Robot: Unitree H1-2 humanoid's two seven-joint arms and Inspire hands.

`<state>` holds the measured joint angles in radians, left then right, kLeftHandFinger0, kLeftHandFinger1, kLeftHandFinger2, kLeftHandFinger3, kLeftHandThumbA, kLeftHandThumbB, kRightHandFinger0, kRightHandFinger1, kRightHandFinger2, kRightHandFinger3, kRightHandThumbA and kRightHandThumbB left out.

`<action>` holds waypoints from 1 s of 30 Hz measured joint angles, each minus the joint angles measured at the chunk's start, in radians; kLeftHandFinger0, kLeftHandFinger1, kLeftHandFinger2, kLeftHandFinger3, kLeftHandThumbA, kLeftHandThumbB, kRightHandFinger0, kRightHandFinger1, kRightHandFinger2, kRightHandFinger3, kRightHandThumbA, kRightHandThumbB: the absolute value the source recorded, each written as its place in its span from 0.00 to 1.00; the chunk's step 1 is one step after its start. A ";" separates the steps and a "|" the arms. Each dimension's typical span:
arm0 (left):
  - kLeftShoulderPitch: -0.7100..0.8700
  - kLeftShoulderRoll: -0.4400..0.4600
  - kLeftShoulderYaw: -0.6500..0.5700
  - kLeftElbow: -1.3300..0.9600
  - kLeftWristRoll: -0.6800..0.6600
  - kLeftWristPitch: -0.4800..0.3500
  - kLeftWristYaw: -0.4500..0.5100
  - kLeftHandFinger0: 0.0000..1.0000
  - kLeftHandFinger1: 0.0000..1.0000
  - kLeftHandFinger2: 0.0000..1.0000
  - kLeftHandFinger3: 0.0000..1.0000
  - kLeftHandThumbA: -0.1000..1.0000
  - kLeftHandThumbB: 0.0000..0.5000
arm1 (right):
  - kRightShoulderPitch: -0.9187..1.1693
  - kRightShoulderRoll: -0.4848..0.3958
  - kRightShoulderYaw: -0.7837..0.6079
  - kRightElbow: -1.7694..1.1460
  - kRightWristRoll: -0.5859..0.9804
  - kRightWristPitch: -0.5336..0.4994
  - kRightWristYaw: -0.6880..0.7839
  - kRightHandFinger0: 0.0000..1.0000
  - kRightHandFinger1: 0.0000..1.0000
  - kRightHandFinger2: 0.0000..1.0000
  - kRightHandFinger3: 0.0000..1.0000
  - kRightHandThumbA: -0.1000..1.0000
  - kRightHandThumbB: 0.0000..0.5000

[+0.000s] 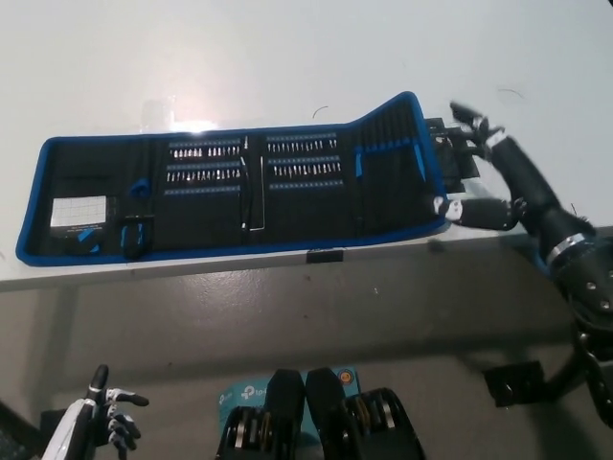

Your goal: The robot uses its right hand to lift an edge of the toolkit kept in middle of the desk and make one fold in it

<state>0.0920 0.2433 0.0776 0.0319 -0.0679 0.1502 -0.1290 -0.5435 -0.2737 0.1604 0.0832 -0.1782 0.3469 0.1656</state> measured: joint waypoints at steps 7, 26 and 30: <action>-0.001 -0.001 0.001 0.000 0.000 0.000 0.000 0.22 0.26 0.27 0.41 1.00 1.00 | 0.002 0.050 -0.007 0.113 -0.016 0.027 -0.015 1.00 1.00 1.00 1.00 0.81 0.96; 0.005 -0.017 0.001 0.000 -0.003 -0.002 0.000 0.21 0.25 0.26 0.40 1.00 1.00 | 0.037 0.223 -0.088 0.171 -0.022 0.018 -0.165 1.00 1.00 1.00 1.00 0.70 0.86; 0.009 -0.018 0.000 0.000 -0.005 -0.003 0.000 0.19 0.24 0.25 0.40 1.00 1.00 | 0.040 0.254 -0.102 0.183 -0.021 0.002 -0.195 1.00 1.00 1.00 1.00 0.68 0.85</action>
<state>0.1007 0.2256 0.0779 0.0317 -0.0729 0.1474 -0.1295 -0.5031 -0.0198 0.0587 0.2659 -0.1991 0.3493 -0.0298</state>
